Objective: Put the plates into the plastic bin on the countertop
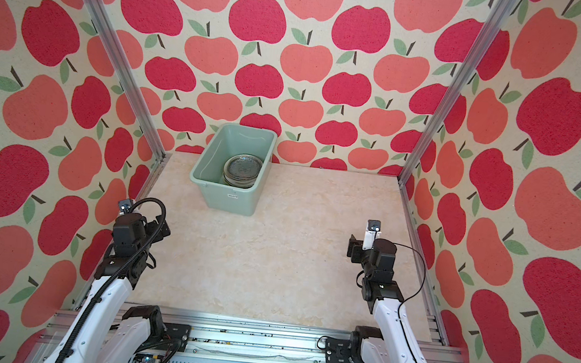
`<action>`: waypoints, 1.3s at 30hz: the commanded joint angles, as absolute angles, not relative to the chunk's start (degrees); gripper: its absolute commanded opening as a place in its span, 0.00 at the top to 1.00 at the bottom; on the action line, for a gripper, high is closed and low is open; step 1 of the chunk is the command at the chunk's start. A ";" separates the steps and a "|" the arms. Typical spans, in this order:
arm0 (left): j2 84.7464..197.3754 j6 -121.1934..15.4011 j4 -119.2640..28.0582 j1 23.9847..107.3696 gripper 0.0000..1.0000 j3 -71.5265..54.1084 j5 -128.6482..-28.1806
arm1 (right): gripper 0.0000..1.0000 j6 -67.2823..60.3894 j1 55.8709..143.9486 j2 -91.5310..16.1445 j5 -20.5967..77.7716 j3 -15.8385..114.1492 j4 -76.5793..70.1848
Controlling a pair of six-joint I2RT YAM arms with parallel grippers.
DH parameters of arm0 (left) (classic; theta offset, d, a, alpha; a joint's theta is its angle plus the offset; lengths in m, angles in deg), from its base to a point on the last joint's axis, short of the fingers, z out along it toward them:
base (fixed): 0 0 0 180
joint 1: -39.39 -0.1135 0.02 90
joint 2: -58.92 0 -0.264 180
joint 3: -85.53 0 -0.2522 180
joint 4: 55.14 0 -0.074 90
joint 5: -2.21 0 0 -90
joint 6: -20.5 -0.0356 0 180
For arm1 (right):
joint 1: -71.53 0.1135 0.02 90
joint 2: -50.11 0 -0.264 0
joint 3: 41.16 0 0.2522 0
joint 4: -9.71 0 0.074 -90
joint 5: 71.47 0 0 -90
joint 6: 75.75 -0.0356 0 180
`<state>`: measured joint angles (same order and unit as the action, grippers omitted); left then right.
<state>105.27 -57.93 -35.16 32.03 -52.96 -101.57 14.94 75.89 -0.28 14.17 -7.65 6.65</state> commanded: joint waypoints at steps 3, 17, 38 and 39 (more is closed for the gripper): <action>114.77 -55.79 -53.24 31.79 0.01 -55.35 -101.74 | 0.21 16.44 75.49 -8.60 12.32 -10.80 24.26; 139.27 -65.02 -79.24 33.53 0.01 -54.72 -96.86 | 0.23 17.03 73.19 -35.93 21.38 -6.04 47.04; 151.45 -69.50 -97.97 35.61 0.01 -59.42 -92.52 | 0.01 16.99 72.23 -40.62 23.53 -6.31 52.11; 151.35 -69.50 -97.72 35.65 0.01 -59.37 -92.69 | 0.01 16.99 72.19 -40.62 23.53 -6.35 52.19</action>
<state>150.86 -67.96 -94.77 35.40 -58.78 -93.28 17.04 72.15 -40.54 23.70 -6.78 51.26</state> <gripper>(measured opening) 0.992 0.992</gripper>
